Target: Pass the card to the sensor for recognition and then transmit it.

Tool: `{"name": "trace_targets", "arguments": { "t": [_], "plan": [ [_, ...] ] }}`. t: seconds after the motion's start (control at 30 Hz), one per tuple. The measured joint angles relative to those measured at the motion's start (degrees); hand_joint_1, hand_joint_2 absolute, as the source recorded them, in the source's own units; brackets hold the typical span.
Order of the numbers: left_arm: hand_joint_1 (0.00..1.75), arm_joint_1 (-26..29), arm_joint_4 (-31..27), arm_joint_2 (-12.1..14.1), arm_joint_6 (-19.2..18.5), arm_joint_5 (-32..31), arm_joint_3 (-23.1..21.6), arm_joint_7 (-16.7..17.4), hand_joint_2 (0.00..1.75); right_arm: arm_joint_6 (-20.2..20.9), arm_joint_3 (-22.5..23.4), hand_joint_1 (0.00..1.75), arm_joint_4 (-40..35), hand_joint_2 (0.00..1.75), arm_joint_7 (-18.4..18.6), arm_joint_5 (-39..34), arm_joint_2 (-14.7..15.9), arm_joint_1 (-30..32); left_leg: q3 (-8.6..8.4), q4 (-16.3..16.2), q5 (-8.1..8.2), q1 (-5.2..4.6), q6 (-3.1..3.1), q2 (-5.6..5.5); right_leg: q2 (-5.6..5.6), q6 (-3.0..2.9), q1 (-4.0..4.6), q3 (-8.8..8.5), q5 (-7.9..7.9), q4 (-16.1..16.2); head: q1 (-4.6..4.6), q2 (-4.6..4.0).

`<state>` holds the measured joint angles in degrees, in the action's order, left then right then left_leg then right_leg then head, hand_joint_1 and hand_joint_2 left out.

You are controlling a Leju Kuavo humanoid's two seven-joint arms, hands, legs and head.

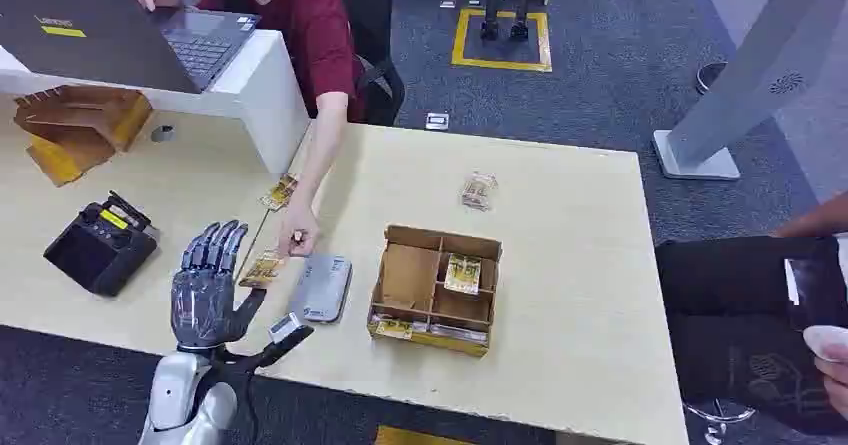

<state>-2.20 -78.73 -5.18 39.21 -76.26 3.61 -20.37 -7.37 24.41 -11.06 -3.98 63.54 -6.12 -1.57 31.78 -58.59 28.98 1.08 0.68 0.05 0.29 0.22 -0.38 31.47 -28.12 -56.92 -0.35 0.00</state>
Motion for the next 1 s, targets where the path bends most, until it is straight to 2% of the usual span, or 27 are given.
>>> {"name": "trace_targets", "arguments": {
  "t": [0.2, 0.57, 0.7, 0.77, 0.9, 1.0],
  "plan": [
    [1.75, 0.02, 0.0, 0.02, 0.0, 3.45, 0.02, -2.45, 1.75, -0.11, 0.59, 0.0, 0.0, 1.75, -0.09, 0.61, 0.0, -0.01, 0.01, 0.0, 0.0, 0.0, 0.0, 0.0, 0.0, 0.0, 0.0, 0.0, 0.0, 0.0, 0.0, 0.0],
    [1.75, 0.03, 0.0, 0.02, 0.0, 4.92, 0.02, -3.5, 1.75, -0.11, 0.81, 0.0, 0.0, 1.75, -0.33, 0.96, 0.0, -0.01, 0.01, 0.0, 0.0, 0.0, 0.0, 0.0, -0.01, 0.0, 0.0, 0.0, 0.0, 0.0, 0.0, 0.0],
    [1.75, 0.01, 0.07, 0.22, 0.0, 9.62, -0.18, -3.71, 1.75, -0.15, 0.9, 0.0, 0.0, 1.75, -0.42, 1.57, 0.0, -0.02, 0.0, 0.0, 0.0, 0.0, 0.0, 0.0, 0.0, 0.0, 0.0, 0.01, 0.0, 0.0, 0.0, 0.0],
    [1.75, -0.01, 0.33, 0.57, -0.35, 13.05, -1.05, -2.67, 1.75, -0.3, 1.18, 0.0, 0.0, 1.75, -0.42, 1.73, 0.0, -0.02, 0.0, 0.0, 0.0, 0.0, 0.0, 0.0, 0.0, 0.0, 0.0, 0.02, 0.0, 0.0, 0.0, 0.0],
    [1.75, -0.22, 0.61, 1.2, -6.3, 23.8, -3.12, -1.58, 1.75, -0.57, 2.03, 0.0, 0.0, 1.75, -0.39, 1.73, 0.0, -0.02, 0.0, 0.0, 0.0, 0.0, 0.0, 0.0, 0.0, 0.0, 0.0, 0.02, 0.0, 0.0, 0.0, 0.0],
    [1.75, -0.62, 0.63, 1.33, -14.89, 33.08, -4.24, -0.06, 1.75, -0.63, 2.62, 0.0, 0.0, 1.75, -0.33, 1.66, 0.0, -0.02, 0.0, 0.0, 0.0, 0.0, 0.0, 0.0, 0.0, 0.0, 0.0, 0.01, 0.0, 0.0, 0.0, 0.0]
  ]
}}
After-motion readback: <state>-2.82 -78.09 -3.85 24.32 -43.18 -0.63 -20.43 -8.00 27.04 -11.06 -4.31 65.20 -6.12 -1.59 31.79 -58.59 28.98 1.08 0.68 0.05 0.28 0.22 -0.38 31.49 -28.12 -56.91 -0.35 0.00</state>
